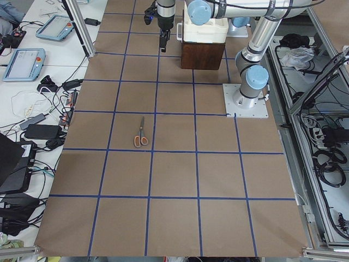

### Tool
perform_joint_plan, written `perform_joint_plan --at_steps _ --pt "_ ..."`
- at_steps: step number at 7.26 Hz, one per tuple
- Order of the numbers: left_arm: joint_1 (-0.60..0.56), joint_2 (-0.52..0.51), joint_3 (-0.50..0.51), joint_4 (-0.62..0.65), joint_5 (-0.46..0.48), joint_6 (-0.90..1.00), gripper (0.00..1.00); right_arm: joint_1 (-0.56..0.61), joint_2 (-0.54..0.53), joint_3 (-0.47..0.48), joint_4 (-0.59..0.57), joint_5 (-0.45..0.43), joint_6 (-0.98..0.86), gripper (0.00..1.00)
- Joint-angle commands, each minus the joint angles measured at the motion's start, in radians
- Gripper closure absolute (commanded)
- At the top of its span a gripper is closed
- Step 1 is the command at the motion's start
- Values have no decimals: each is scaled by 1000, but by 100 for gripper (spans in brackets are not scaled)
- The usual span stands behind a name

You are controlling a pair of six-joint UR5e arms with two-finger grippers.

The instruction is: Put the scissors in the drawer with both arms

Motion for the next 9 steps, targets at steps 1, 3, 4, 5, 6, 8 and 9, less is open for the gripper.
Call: perform_joint_plan --at_steps 1,3,4,5,6,8,9 --pt "114 -83 -7 103 14 285 0 94 62 1 -2 0 315 0" --pt "177 -185 -9 175 51 425 0 139 87 1 0 12 458 0" --pt "192 -249 -7 254 48 479 0 171 125 1 0 9 544 0" --pt "193 -297 -1 323 54 513 0 204 163 1 -3 9 604 0" --pt "196 -332 8 330 56 539 0 212 190 1 -2 12 670 0" --pt "241 -403 10 372 50 808 0 223 201 1 6 61 714 0" --pt "280 -432 8 432 45 958 0 223 205 1 12 95 748 0"
